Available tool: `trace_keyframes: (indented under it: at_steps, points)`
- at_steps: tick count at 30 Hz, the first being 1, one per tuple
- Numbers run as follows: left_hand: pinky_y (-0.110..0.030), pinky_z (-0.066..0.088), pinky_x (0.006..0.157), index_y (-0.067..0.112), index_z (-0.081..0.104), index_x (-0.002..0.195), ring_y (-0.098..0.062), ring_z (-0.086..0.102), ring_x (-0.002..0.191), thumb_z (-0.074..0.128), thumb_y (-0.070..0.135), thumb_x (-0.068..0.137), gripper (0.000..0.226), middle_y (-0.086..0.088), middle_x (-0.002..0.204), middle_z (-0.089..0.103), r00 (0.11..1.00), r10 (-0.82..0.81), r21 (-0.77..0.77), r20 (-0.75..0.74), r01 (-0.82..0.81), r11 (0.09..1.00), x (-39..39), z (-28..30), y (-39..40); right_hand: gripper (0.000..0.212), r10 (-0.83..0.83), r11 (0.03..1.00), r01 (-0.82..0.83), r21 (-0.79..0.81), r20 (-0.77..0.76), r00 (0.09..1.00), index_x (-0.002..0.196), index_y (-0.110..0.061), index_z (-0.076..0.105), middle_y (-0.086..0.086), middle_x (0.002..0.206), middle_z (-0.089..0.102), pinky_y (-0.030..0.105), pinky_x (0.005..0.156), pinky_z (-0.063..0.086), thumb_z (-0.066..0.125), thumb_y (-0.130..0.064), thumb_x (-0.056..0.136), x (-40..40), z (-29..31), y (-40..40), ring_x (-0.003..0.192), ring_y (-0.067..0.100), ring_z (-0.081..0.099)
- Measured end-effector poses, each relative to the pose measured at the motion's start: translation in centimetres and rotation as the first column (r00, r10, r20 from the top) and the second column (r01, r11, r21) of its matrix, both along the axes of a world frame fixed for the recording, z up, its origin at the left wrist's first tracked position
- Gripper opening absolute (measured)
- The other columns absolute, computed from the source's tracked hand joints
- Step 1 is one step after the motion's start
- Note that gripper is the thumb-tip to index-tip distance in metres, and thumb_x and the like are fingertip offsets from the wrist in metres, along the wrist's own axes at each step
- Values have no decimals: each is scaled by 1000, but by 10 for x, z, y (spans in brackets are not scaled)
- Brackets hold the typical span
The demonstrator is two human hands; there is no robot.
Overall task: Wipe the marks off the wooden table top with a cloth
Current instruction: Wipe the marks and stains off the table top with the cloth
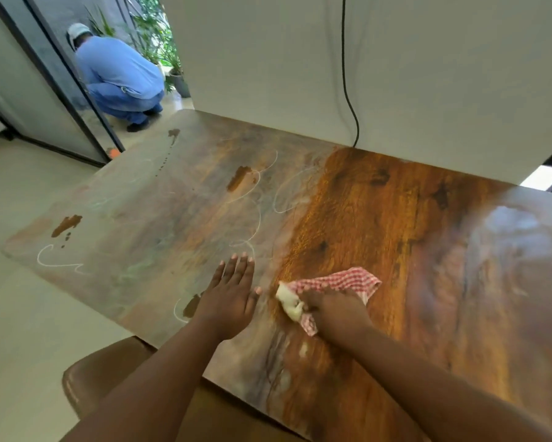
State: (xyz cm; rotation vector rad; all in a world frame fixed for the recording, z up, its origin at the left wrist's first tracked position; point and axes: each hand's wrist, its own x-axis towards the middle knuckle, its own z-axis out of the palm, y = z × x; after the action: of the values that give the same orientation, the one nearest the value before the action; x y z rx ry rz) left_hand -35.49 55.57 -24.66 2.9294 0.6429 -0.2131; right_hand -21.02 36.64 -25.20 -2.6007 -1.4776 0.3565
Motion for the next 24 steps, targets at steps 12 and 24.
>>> trace_keyframes:
  at_steps: [12, 24]
  points:
    - [-32, -22, 113, 14, -9, 151, -13, -24, 141, 6, 50, 100, 64, -4, 160, -12, 985, -171, -65, 4, 171, 983, -67, 0, 26, 41, 60, 979, -89, -184, -157, 986, 126, -45, 49, -4, 111, 65, 30, 76, 37, 42, -40, 86, -136, 13, -29, 98, 20, 60]
    - [-35, -18, 113, 14, -7, 152, -19, -16, 146, 7, 48, 100, 63, -6, 161, -8, 962, -273, -105, -29, 268, 958, -57, -19, 7, 30, -20, 990, 13, -141, -45, 999, 116, -25, 60, 2, 99, 68, 28, 61, 44, 42, -24, 93, -168, 21, 5, 83, 21, 63]
